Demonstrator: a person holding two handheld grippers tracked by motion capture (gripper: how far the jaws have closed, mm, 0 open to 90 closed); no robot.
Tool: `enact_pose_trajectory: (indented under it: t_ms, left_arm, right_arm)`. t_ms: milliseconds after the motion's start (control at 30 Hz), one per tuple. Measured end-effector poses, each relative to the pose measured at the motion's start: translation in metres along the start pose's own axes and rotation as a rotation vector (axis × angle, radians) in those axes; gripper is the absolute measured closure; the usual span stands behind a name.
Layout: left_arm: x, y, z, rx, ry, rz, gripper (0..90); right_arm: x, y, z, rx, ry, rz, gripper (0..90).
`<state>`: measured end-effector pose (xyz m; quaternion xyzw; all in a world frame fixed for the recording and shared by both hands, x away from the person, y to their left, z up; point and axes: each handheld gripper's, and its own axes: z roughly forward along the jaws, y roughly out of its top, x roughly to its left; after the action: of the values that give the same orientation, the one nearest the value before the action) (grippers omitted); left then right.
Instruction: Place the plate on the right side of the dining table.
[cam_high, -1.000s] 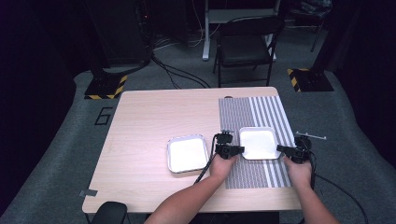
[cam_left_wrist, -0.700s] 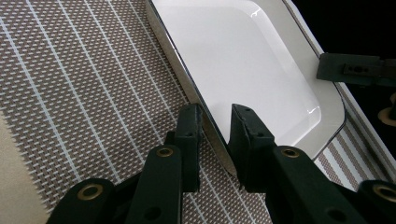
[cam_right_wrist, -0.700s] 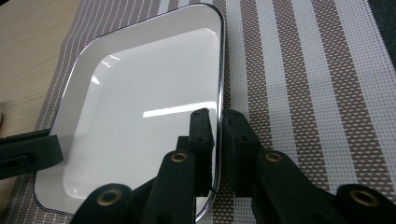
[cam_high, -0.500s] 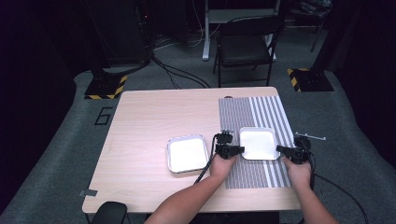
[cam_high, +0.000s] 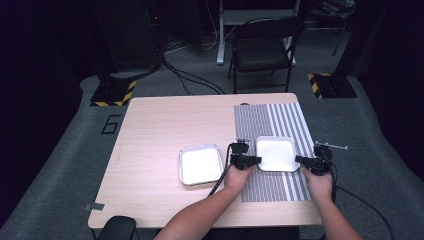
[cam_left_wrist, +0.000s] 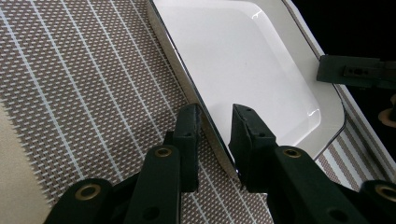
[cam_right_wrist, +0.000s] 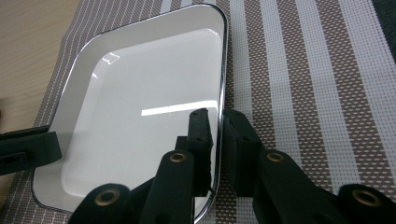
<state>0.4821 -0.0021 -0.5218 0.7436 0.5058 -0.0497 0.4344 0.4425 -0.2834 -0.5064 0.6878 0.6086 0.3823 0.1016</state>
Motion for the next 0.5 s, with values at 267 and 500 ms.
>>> enact_pose_trajectory:
  t_ms: [267, 500]
  left_arm:
    - [-0.0010, -0.0004, 0.0004, -0.005, 0.000, -0.003, 71.4]
    - [-0.0017, -0.0007, 0.0006, 0.007, -0.013, 0.003, 71.0]
  right_arm:
    - [-0.0005, 0.0025, 0.0019, -0.006, 0.002, -0.004, 80.7]
    - [0.0003, 0.0062, 0.0013, -0.013, -0.015, -0.007, 80.3]
